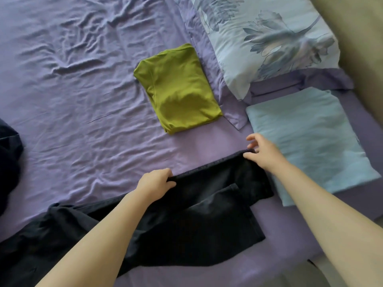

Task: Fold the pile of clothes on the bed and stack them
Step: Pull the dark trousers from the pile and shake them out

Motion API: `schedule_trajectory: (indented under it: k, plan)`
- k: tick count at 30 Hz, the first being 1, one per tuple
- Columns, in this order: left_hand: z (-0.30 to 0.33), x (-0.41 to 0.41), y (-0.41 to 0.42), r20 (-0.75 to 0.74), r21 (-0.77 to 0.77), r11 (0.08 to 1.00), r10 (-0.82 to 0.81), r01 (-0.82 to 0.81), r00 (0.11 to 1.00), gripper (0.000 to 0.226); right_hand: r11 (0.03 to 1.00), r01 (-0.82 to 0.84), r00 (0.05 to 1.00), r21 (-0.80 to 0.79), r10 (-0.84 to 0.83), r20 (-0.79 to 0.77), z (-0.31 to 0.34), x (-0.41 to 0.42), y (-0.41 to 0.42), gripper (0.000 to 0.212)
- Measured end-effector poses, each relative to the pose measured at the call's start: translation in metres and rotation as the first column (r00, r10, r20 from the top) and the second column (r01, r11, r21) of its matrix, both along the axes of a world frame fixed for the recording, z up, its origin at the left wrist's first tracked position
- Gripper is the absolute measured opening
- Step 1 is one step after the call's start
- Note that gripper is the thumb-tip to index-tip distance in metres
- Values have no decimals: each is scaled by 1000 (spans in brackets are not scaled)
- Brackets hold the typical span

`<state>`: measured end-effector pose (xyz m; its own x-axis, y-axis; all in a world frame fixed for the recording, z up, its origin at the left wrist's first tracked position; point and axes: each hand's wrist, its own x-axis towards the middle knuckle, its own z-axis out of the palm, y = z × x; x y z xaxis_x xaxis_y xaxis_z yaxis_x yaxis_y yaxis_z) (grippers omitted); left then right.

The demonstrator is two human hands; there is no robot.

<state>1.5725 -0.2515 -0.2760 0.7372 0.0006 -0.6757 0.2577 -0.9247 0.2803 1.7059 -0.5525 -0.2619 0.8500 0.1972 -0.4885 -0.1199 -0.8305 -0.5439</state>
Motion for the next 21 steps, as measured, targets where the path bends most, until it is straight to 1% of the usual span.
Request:
schedule_trajectory:
  k: [1, 2, 4, 6, 9, 11, 13, 14, 15, 16, 17, 18, 20, 21]
  plan:
    - [0, 8, -10, -17, -54, 998, 24, -24, 1000, 24, 1000, -8, 999, 23, 9, -34, 0, -1, -3, 52]
    - [1, 17, -21, -19, -107, 993, 41, -43, 999, 24, 999, -49, 997, 20, 51, -61, -2, -3, -5, 60]
    - [2, 35, -47, -1, -203, 976, 85, -84, 996, 26, 996, -86, 992, 19, 87, -93, -5, -7, -9, 72]
    - [1, 52, -72, 16, -274, 956, 114, -105, 993, 28, 998, -29, 992, 60, 36, -118, -6, -13, -13, 77]
    - [2, 77, -104, -5, -355, 924, 148, -140, 989, 30, 997, 52, 988, 62, -42, -149, -6, -26, -19, 76]
    - [3, 89, -122, -46, -385, 911, 141, -148, 989, 30, 997, 78, 984, 12, -75, -163, -5, -38, -24, 68]
    - [4, 99, -138, -87, -424, 892, 135, -159, 987, 21, 996, 21, 990, -86, -33, -139, -3, -49, -27, 49]
    - [6, 103, -143, -111, -464, 864, 164, -197, 980, 16, 994, 1, 991, -107, -15, -132, -2, -54, -29, 41]
    - [7, 107, -147, -156, -520, 814, 208, -259, 966, 10, 996, 0, 991, -93, -13, -133, 0, -58, -31, 39]
    - [10, 111, -147, -214, -582, 748, 238, -320, 947, 3, 998, 17, 989, -53, -25, -147, 3, -61, -35, 40]
    - [14, 114, -145, -266, -636, 684, 241, -357, 934, 8, 999, 46, 984, 8, -44, -175, 6, -63, -39, 40]
    - [17, 117, -141, -305, -680, 630, 222, -375, 926, 17, 993, 79, 977, 84, -60, -206, 9, -64, -44, 34]
    - [21, 121, -133, -345, -730, 552, 213, -403, 914, 28, 969, 121, 966, 214, -65, -252, 15, -66, -52, 13]
    - [22, 122, -131, -342, -741, 535, 220, -406, 914, 30, 958, 136, 963, 251, -69, -260, 17, -67, -54, 12]
